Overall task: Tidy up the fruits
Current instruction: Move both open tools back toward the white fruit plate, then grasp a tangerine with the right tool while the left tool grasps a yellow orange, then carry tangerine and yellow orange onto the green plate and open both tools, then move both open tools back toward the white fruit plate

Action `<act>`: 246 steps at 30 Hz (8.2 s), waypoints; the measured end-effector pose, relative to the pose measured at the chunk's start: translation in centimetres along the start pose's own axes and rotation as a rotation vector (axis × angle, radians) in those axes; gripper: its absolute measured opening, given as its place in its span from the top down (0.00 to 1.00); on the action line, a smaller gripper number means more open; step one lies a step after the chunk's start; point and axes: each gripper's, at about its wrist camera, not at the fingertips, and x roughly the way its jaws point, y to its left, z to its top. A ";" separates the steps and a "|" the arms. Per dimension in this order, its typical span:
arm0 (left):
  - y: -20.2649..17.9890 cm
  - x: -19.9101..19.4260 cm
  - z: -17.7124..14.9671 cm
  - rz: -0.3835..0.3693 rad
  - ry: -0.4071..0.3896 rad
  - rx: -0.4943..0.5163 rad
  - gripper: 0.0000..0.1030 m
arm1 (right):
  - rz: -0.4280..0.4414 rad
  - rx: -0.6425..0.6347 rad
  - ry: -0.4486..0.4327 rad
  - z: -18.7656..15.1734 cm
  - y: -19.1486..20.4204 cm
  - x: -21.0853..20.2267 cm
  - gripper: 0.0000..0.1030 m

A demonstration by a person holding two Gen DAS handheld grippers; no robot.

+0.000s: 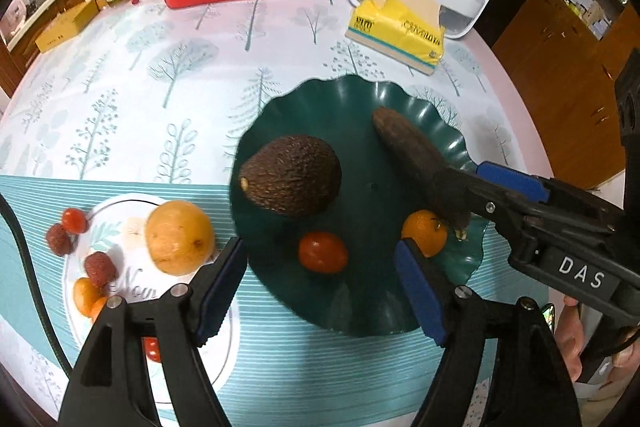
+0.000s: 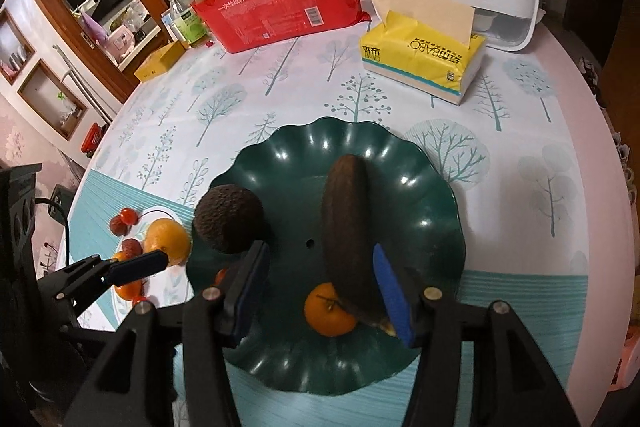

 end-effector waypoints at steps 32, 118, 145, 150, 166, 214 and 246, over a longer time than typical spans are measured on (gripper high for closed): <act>12.3 -16.5 -2.9 0.005 -0.192 0.088 0.18 | -0.045 0.079 -0.128 -4.0 10.9 -8.9 0.47; 19.9 1.6 -7.3 -0.046 0.178 0.289 0.72 | -0.134 -0.144 -0.048 -9.8 23.1 4.6 0.60; 3.3 -13.3 2.5 -0.090 -0.181 0.414 0.72 | -0.121 -0.099 -0.306 -2.1 12.7 -12.9 0.60; 0.0 -11.5 6.2 -0.050 -0.176 0.424 0.72 | -0.148 -0.131 -0.309 0.3 9.8 -12.9 0.60; -2.6 5.5 8.3 0.039 0.117 0.438 0.72 | -0.047 -0.144 -0.061 0.8 4.3 -0.1 0.60; -1.8 -1.0 4.9 -0.069 0.052 0.343 0.20 | -0.056 -0.041 -0.115 -2.7 3.8 -3.6 0.51; 19.9 -16.1 -0.8 -0.025 -0.165 0.202 0.17 | -0.057 0.038 -0.219 -3.7 19.4 -7.9 0.51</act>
